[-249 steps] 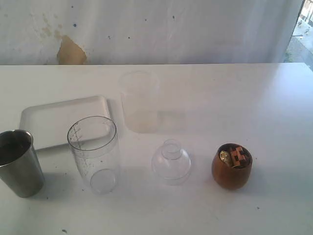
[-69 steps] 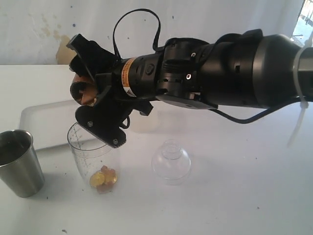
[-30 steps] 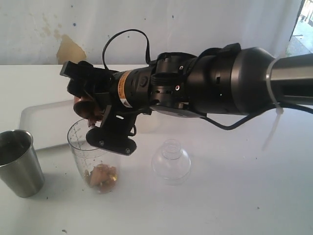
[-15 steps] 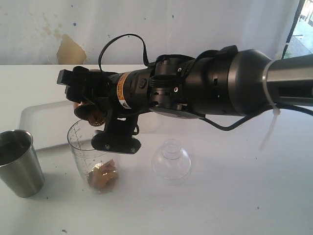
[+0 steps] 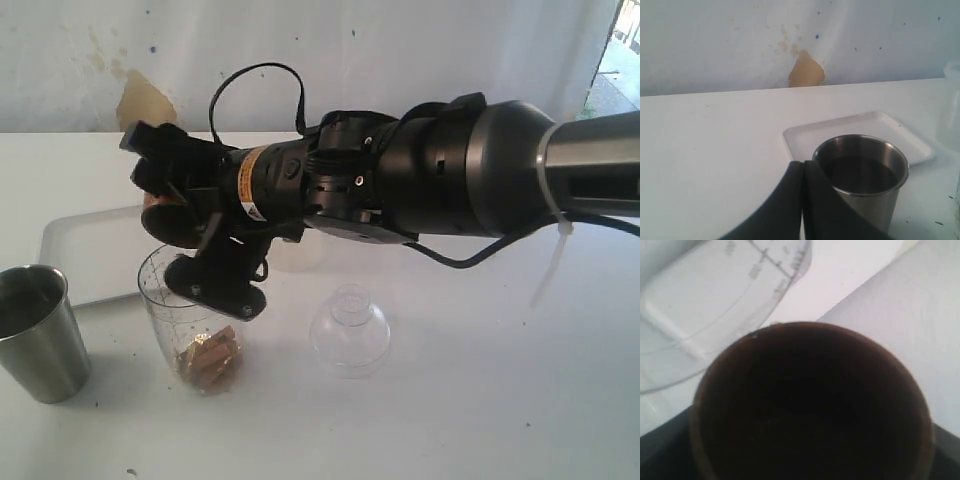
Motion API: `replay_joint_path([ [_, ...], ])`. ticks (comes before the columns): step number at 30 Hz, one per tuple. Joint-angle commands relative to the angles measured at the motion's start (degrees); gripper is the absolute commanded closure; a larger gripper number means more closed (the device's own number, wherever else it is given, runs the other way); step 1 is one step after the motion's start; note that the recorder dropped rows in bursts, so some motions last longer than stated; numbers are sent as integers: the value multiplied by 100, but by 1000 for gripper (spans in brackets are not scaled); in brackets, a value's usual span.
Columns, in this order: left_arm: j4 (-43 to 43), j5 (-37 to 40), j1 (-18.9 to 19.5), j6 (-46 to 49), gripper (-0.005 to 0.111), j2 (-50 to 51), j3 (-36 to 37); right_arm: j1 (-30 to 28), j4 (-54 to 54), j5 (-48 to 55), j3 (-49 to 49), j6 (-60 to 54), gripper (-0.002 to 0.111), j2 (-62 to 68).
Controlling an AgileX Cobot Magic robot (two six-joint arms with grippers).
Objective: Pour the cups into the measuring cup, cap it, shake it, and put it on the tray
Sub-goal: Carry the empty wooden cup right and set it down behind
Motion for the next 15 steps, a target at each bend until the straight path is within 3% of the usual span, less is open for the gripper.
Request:
replay_joint_path([
  [1,-10,8,13,-28,107,-24,35,3,81,-86,-56,2878,108,-239],
  [8,-10,8,13,-28,107,-24,35,-280,81,374,-65,7315,108,-1132],
  [12,-10,8,13,-28,107,-24,35,-1542,81,521,-44,10023,108,-1357],
  [15,-10,8,13,-28,107,-24,35,-2175,70,325,109,10871,108,-1344],
])
